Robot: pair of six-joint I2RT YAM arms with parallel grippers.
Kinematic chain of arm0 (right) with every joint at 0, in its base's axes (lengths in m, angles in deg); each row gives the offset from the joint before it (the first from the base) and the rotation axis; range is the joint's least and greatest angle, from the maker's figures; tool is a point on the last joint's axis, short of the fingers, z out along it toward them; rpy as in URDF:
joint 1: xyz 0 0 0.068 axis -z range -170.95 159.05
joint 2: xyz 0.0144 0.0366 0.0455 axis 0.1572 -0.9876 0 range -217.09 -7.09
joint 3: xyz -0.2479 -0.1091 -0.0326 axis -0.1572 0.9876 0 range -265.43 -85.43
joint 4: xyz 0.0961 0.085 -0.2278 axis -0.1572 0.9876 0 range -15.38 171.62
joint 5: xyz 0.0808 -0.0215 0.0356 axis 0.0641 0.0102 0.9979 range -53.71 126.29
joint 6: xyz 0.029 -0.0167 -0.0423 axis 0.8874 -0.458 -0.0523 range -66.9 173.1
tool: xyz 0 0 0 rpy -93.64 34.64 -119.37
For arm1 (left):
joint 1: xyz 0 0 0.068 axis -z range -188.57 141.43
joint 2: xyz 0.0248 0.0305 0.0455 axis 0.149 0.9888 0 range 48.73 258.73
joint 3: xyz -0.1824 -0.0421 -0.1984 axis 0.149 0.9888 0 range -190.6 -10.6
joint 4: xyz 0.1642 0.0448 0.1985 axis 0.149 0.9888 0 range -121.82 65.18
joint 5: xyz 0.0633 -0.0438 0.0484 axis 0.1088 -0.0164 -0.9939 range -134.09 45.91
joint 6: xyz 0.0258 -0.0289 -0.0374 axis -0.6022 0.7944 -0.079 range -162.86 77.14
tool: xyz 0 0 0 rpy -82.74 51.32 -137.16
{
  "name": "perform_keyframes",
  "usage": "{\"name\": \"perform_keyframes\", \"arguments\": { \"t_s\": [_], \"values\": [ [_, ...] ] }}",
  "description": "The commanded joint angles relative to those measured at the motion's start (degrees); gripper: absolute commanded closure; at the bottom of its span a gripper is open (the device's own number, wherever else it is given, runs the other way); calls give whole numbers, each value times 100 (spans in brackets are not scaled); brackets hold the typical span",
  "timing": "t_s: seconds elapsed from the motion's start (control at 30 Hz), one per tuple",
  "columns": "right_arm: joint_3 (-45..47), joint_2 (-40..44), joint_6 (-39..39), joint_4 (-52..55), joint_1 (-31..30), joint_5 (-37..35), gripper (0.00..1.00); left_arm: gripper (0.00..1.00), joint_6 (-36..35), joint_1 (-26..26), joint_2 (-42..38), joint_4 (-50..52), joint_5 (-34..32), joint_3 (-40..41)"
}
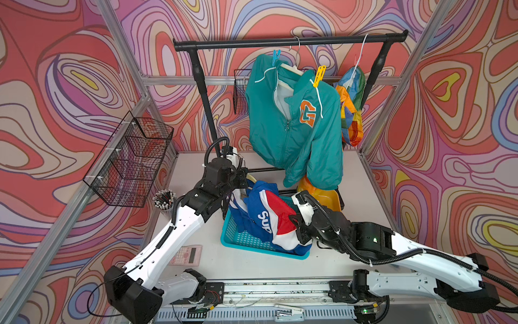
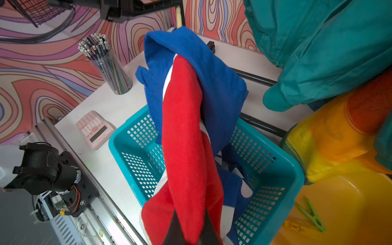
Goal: Remove the clothespins securing jackets to the hanger
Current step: Remove the jacket from the hanger.
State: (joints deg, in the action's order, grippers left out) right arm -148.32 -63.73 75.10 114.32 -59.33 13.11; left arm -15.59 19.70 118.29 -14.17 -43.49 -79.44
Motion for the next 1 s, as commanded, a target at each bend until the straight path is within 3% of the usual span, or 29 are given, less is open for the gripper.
{"name": "perform_keyframes", "arguments": {
  "t_s": [0.0,0.27,0.47,0.67,0.83,0.97],
  "values": [
    [143,332,147,288,-44,-208,100,100,95,-208,154,415,-760,-86],
    [304,619,39,134,-39,-401,100,100,75,-205,24,428,-805,5],
    [117,248,-20,28,-37,-131,100,100,125,-208,-51,197,-641,166],
    [101,205,-2,-9,-42,-178,87,100,132,-207,-196,66,-592,256],
    [128,217,115,53,-36,-99,66,100,146,-208,-239,11,-535,292],
    [128,189,127,85,-38,-12,63,100,174,-208,-242,-58,-483,349]
  ]
}}
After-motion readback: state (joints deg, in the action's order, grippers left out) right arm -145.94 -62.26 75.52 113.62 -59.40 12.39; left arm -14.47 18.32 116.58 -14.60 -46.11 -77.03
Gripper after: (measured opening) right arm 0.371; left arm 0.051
